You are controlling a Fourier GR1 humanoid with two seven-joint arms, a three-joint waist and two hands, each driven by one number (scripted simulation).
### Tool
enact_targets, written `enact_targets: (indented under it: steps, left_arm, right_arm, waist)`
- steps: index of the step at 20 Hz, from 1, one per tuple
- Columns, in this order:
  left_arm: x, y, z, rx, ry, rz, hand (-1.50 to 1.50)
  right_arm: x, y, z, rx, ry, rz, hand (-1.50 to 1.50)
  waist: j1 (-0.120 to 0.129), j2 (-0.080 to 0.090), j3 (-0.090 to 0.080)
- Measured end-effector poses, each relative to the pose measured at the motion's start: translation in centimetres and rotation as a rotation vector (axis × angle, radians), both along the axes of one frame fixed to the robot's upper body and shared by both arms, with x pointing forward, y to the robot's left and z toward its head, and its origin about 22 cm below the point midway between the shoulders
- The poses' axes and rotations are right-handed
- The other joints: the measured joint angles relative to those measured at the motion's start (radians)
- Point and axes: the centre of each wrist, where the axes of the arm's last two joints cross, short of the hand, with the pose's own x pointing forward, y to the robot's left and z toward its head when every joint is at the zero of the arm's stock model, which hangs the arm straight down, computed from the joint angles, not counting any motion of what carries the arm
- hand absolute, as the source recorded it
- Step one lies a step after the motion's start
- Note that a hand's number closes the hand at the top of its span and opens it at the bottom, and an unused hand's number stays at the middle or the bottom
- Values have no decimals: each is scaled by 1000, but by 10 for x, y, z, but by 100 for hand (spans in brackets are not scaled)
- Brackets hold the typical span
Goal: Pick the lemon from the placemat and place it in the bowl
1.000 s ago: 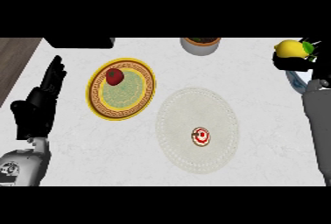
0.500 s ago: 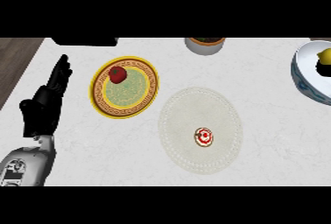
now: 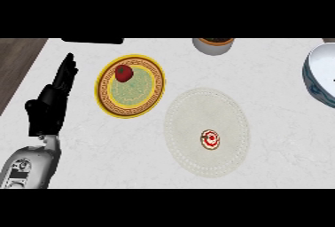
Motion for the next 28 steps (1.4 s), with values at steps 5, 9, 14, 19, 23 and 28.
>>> enact_targets:
  steps: [5,9,14,19,23,28]
  left_arm:
    - [1,-3,3,-2,-4,-11,0]
    - [0,-5,5,-6,-11,-11,0]
    - [1,-1,6,-3,-7,-3,0]
    - [0,1,-2,-8,-3,8,0]
    - [-1,4,-3,-5,5,24,0]
    - [-4,14,-6,-2,14,41,0]
  right_arm:
    - [-6,-9,-5,125,-20,64,-150]
    - [-11,-14,-7,187,-86,133,-150]
    - [-17,-24,-4,223,-206,160,-150]
    - [-33,-44,-1,289,-282,175,-150]
    - [-56,-62,-11,350,-332,196,-150]
    - [-86,-80,-25,411,-396,264,-150]
  waist:
    - [7,4,3]
    - [6,5,4]
    - [2,2,3]
    - [-12,-3,1]
    - [-26,-9,0]
    - [-41,-18,-2]
